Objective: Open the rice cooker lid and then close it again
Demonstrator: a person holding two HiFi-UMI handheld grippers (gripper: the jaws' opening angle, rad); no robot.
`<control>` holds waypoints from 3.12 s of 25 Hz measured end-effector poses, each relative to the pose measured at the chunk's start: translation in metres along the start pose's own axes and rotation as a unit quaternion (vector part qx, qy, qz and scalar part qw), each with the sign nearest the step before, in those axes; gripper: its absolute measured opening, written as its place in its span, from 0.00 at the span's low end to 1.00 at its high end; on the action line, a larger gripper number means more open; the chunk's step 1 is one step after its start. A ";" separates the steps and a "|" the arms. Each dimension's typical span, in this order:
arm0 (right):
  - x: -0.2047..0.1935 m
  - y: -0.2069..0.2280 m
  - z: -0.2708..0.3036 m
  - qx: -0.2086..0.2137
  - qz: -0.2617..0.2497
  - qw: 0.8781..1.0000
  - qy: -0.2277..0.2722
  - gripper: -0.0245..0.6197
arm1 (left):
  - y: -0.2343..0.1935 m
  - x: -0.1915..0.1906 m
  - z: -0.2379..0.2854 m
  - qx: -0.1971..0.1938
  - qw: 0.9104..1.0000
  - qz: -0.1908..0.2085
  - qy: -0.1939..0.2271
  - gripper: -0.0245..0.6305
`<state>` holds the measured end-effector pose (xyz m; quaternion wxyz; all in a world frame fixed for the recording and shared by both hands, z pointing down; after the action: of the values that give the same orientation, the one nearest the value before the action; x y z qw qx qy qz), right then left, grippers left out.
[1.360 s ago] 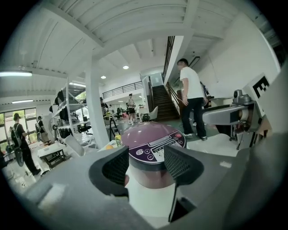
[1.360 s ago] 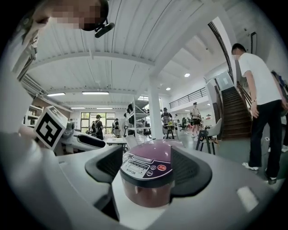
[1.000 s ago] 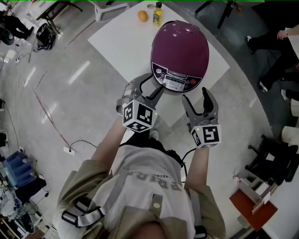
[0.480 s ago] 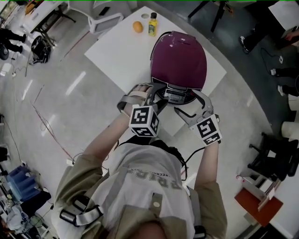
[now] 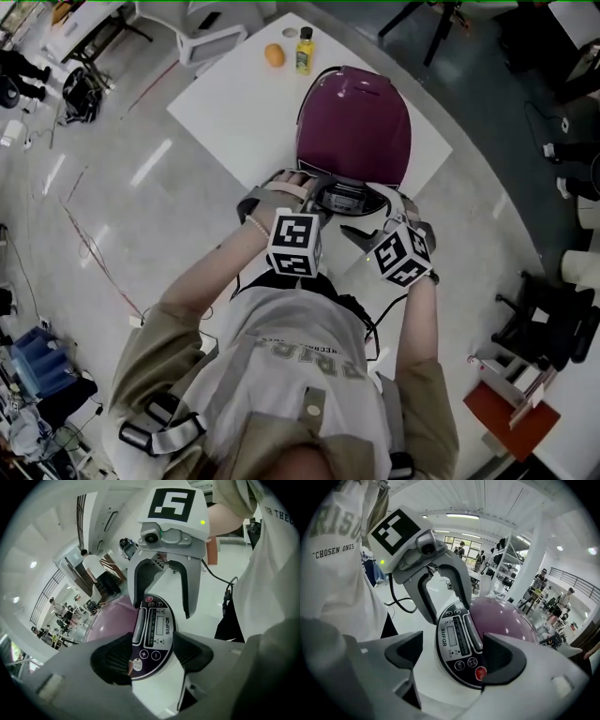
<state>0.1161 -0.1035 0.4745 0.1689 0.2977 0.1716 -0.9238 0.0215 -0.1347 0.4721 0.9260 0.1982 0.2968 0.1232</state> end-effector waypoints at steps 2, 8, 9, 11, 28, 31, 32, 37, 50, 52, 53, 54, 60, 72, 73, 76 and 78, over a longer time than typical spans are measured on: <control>0.001 0.000 0.004 0.013 -0.008 1.000 -0.008 0.62 | -0.001 0.000 0.004 0.000 1.000 -0.003 -0.012 0.48; -0.001 -0.002 0.012 0.046 -0.021 0.998 -0.038 0.64 | 0.000 0.004 0.014 -0.013 0.999 0.011 -0.050 0.55; -0.002 -0.002 0.012 0.047 -0.024 0.998 -0.039 0.64 | 0.001 0.005 0.015 -0.012 0.998 0.012 -0.056 0.55; -0.003 -0.003 0.011 0.049 -0.029 0.998 -0.040 0.64 | 0.003 0.007 0.018 -0.011 0.998 0.014 -0.065 0.56; 0.000 -0.004 0.013 0.090 -0.031 0.993 -0.075 0.68 | 0.012 0.009 0.029 -0.009 0.989 0.056 -0.134 0.57; 0.000 -0.005 0.016 0.093 -0.033 0.991 -0.089 0.68 | 0.014 0.008 0.032 -0.007 0.988 0.064 -0.141 0.57; 0.000 -0.005 0.016 0.094 -0.034 0.991 -0.090 0.68 | 0.015 0.008 0.032 -0.007 0.988 0.062 -0.140 0.57; -0.001 -0.006 0.016 0.085 -0.027 0.993 -0.077 0.68 | 0.015 0.008 0.031 -0.003 0.991 0.044 -0.130 0.57; -0.005 -0.002 0.014 0.082 0.007 0.995 -0.065 0.71 | 0.016 0.011 0.036 0.003 0.992 0.036 -0.120 0.57; -0.002 -0.002 0.014 0.087 0.011 0.994 -0.064 0.71 | 0.016 0.009 0.033 0.000 0.992 0.034 -0.118 0.57; -0.001 -0.003 0.014 0.088 0.011 0.994 -0.062 0.71 | 0.016 0.008 0.032 0.000 0.993 0.032 -0.116 0.57; 0.000 -0.003 0.015 0.087 0.011 0.994 -0.060 0.71 | 0.017 0.007 0.031 0.001 0.993 0.032 -0.116 0.57; 0.004 -0.001 0.012 0.081 0.010 0.995 -0.055 0.71 | 0.017 0.008 0.031 0.007 0.992 0.037 -0.122 0.57; 0.003 0.006 0.014 0.081 0.030 0.996 -0.023 0.71 | 0.007 0.003 0.032 -0.009 0.994 0.004 -0.107 0.57; 0.003 0.007 0.014 0.082 0.033 0.996 -0.018 0.71 | 0.006 0.003 0.032 -0.013 0.994 0.000 -0.106 0.57; 0.000 0.007 0.014 0.080 0.029 0.996 -0.007 0.71 | 0.004 0.004 0.033 -0.021 0.995 -0.013 -0.100 0.57; -0.002 0.007 0.014 0.078 0.026 0.997 0.001 0.71 | 0.004 0.003 0.032 -0.023 0.995 -0.019 -0.097 0.57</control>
<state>0.1138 -0.1145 0.4849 0.1690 0.3157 0.0909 -0.9293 0.0431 -0.1393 0.4963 0.9569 0.1825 0.2062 0.0923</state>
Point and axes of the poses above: the fingertips, and each gripper's own axes: z forward along the fingers, y to its right, x out of its top, the point moved 8 cm from there along -z, backward along the fingers
